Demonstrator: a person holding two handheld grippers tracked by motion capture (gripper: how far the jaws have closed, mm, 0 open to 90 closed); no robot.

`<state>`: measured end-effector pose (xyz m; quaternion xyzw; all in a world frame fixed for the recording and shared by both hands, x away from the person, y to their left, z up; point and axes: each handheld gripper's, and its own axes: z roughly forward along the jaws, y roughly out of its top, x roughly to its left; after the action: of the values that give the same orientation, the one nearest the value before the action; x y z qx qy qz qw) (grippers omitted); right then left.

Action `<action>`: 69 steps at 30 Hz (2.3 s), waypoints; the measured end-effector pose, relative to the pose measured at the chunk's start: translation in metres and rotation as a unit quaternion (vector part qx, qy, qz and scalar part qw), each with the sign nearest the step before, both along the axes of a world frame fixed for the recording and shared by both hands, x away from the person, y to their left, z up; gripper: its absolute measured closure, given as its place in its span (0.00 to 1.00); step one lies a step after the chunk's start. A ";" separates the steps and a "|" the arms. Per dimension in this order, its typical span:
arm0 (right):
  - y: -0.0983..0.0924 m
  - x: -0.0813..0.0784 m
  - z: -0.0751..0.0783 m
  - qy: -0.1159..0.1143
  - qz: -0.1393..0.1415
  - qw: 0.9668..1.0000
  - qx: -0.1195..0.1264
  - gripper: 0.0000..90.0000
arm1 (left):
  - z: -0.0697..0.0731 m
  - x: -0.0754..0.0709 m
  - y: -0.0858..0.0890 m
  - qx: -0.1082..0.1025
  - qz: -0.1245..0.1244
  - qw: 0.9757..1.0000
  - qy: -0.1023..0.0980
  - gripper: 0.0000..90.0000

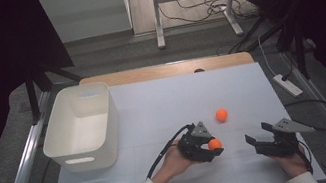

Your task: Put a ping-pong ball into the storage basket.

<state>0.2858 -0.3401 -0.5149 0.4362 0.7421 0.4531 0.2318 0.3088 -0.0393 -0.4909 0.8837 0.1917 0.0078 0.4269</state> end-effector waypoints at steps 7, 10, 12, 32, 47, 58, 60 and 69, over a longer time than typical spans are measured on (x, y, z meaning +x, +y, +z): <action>0.001 0.000 0.000 -0.001 0.001 1.000 -0.002 0.20 | 0.004 -0.002 0.009 -0.010 0.008 1.000 -0.004 0.56; 0.001 0.000 0.000 -0.001 0.002 1.000 -0.003 0.20 | 0.006 -0.002 0.013 -0.015 0.013 1.000 -0.008 0.56; 0.001 0.000 -0.001 -0.001 0.002 1.000 -0.003 0.20 | 0.007 -0.002 0.015 -0.018 0.014 1.000 -0.009 0.56; 0.001 -0.001 -0.001 -0.003 0.004 1.000 -0.008 0.20 | 0.019 0.000 0.042 -0.038 0.041 0.998 -0.015 0.56; 0.001 -0.001 -0.001 -0.003 0.006 1.000 -0.009 0.20 | 0.028 -0.002 0.059 -0.049 0.057 0.997 -0.024 0.56; 0.002 -0.001 -0.001 -0.003 0.007 1.000 -0.014 0.20 | 0.037 -0.001 0.071 -0.062 0.068 0.995 -0.030 0.56; 0.002 -0.001 -0.001 -0.004 0.008 1.000 -0.013 0.20 | 0.041 -0.001 0.075 -0.066 0.072 0.995 -0.033 0.56; 0.001 0.000 -0.001 -0.004 0.009 1.000 -0.015 0.20 | 0.048 -0.001 0.085 -0.075 0.083 0.993 -0.040 0.56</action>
<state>0.2853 -0.3387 -0.5156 0.4246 0.7514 0.4459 0.2372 0.3080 0.0460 -0.4428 0.8288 0.2475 0.0645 0.4976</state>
